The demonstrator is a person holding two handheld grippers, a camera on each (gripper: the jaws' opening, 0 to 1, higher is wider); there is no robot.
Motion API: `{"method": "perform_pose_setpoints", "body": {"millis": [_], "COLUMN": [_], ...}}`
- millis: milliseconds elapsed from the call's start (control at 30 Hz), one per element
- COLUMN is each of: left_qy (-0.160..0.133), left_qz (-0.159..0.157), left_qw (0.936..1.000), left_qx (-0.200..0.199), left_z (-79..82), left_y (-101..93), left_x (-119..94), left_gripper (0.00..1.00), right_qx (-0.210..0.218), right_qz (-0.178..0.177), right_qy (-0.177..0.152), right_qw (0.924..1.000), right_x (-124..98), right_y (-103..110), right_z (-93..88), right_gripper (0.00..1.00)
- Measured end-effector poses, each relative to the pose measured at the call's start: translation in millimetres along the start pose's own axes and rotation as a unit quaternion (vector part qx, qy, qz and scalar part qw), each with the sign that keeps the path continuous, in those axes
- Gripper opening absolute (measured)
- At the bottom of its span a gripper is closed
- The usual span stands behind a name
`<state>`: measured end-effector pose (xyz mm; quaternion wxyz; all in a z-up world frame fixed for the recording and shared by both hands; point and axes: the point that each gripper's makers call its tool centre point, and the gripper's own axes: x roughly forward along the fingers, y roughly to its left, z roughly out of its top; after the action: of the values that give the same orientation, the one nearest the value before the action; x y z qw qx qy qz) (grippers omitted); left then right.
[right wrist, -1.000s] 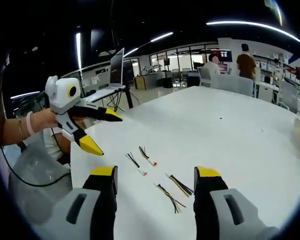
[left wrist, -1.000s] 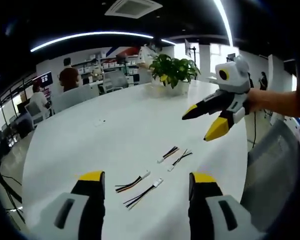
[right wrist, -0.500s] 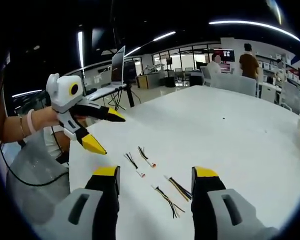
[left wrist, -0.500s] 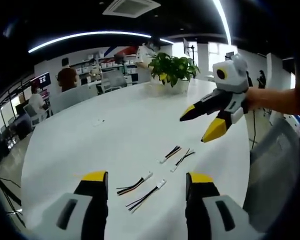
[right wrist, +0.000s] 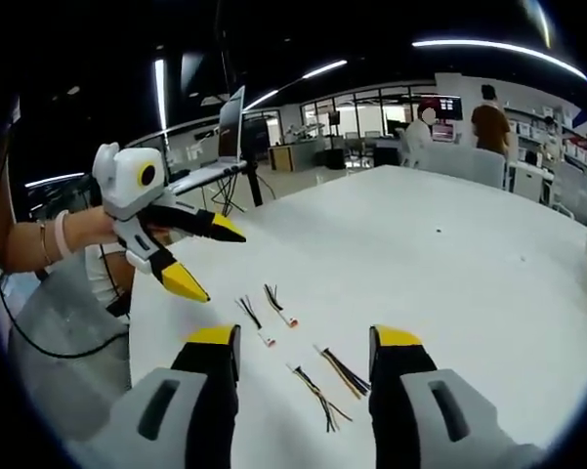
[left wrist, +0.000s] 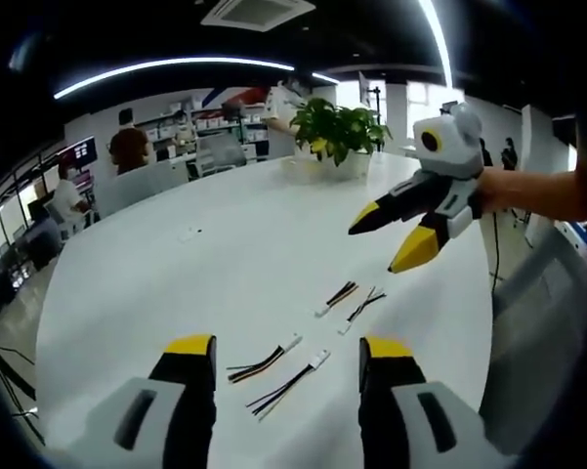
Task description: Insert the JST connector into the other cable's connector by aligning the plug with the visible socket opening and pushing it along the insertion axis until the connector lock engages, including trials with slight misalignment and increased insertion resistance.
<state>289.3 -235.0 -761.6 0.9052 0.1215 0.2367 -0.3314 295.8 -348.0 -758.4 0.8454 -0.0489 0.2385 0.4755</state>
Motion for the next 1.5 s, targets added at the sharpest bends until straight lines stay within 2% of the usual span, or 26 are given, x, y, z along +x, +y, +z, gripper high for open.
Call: {"method": "perform_pose_setpoints", "body": {"millis": [233,700,1167,1500], "left_qy": [0.0,0.008,0.01,0.024], "left_qz": [-0.003,-0.016,-0.032,-0.045], "left_qw": [1.0,0.9998,0.9994,0.9986], "left_qx": [-0.001,-0.011,-0.002,0.014], "left_z": [0.8,-9.2,-11.0,-17.9], "left_y": [-0.4,-7.8,-4.8,-2.7], "left_x": [4,15,31,38], "left_gripper": [0.53,0.48,0.41,0.39], "right_qx": [-0.005,-0.018,-0.025,-0.036], "right_qz": [0.007,0.009,0.026,0.039], "right_qy": [0.004,0.014,0.022,0.039], "right_qw": [1.0,0.9997,0.9991,0.9978], "right_x": [5,13,29,35], "right_y": [-1,-7,-9,-10], "right_z": [-1.2,-9.5,-15.7,-24.6], "right_gripper": [0.47,0.4,0.32,0.31]}}
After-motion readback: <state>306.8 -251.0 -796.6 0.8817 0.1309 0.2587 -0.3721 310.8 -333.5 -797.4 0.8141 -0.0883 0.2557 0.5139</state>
